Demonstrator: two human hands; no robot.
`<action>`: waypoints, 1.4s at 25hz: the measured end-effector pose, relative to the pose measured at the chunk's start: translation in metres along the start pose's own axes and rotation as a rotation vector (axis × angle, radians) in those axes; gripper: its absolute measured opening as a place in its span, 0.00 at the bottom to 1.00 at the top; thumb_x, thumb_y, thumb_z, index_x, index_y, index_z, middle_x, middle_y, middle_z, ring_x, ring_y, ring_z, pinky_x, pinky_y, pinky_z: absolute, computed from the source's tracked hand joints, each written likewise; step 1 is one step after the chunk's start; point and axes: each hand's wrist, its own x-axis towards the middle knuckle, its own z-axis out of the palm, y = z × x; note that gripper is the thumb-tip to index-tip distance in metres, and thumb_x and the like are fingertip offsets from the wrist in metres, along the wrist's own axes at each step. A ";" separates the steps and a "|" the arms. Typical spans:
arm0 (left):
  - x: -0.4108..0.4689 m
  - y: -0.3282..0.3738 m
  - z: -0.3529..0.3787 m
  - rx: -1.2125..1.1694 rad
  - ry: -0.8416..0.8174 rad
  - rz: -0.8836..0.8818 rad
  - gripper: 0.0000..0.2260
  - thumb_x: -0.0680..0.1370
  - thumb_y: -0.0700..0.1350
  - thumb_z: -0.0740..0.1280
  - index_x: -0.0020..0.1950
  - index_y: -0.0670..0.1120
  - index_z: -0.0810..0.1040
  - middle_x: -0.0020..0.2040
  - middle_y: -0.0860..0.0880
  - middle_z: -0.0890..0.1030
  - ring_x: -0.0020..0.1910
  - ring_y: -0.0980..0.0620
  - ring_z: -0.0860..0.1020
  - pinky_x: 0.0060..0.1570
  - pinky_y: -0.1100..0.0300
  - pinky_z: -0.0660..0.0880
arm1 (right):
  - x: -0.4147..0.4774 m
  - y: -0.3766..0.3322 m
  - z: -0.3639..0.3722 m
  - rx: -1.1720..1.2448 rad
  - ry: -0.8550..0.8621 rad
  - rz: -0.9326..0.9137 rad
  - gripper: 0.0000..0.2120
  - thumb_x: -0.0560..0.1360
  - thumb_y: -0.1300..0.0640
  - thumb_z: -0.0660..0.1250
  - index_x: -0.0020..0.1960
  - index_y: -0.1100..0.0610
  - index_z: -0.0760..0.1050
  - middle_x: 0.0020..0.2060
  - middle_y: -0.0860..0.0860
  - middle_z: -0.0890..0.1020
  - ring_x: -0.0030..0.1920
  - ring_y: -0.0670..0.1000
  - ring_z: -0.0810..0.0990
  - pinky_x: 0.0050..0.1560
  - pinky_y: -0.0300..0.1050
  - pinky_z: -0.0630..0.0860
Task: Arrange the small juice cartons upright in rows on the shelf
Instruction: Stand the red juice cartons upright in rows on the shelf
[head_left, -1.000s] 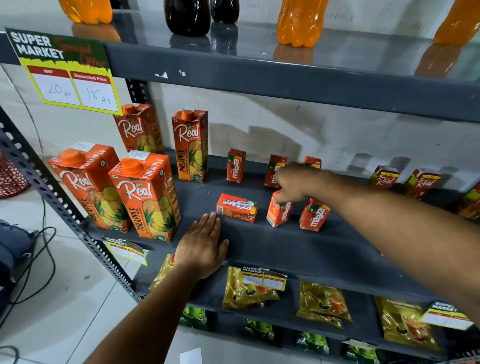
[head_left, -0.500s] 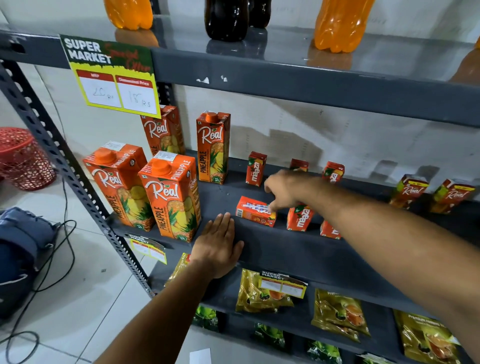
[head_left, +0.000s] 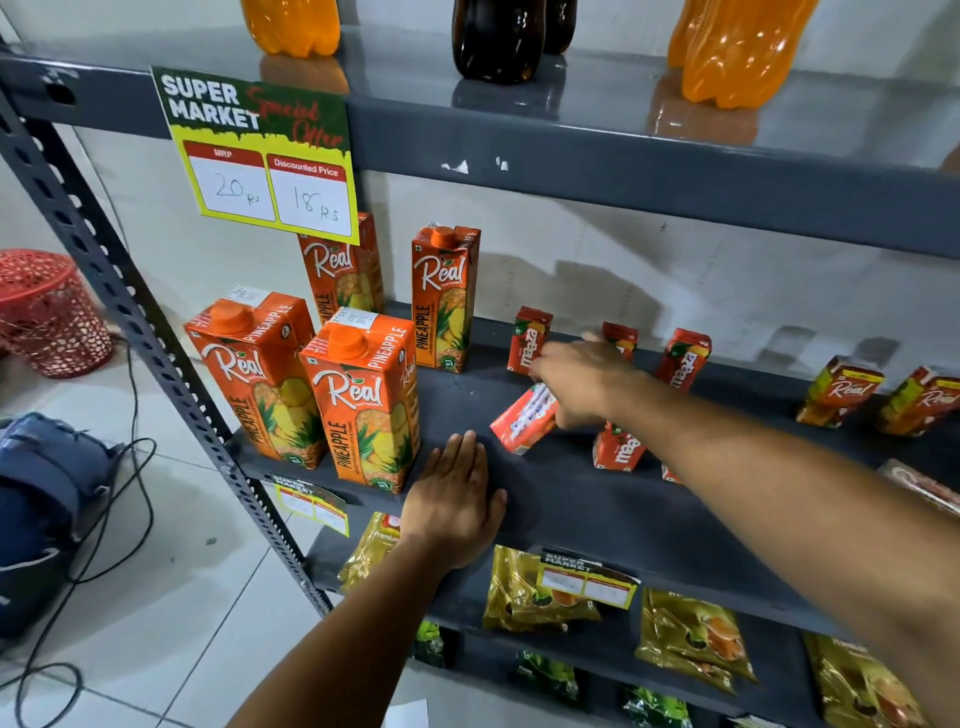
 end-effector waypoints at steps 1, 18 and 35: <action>0.000 0.000 0.000 0.000 0.001 -0.001 0.31 0.81 0.58 0.48 0.77 0.39 0.51 0.79 0.41 0.51 0.77 0.44 0.49 0.74 0.52 0.46 | 0.000 0.003 -0.005 -0.043 0.043 -0.097 0.23 0.65 0.52 0.73 0.58 0.52 0.75 0.54 0.52 0.77 0.51 0.57 0.78 0.55 0.56 0.75; 0.000 0.001 0.000 0.013 -0.004 -0.004 0.31 0.80 0.58 0.47 0.76 0.39 0.50 0.79 0.41 0.52 0.77 0.44 0.50 0.73 0.52 0.46 | -0.014 0.003 -0.017 -0.043 0.016 -0.099 0.31 0.68 0.38 0.69 0.64 0.53 0.70 0.54 0.56 0.80 0.55 0.58 0.76 0.55 0.53 0.70; -0.030 0.084 0.005 -0.140 0.171 0.386 0.26 0.79 0.55 0.54 0.71 0.39 0.67 0.73 0.40 0.67 0.74 0.42 0.61 0.73 0.48 0.57 | -0.125 0.120 0.025 0.320 0.183 0.539 0.26 0.71 0.35 0.60 0.62 0.51 0.70 0.57 0.57 0.80 0.54 0.61 0.79 0.43 0.49 0.71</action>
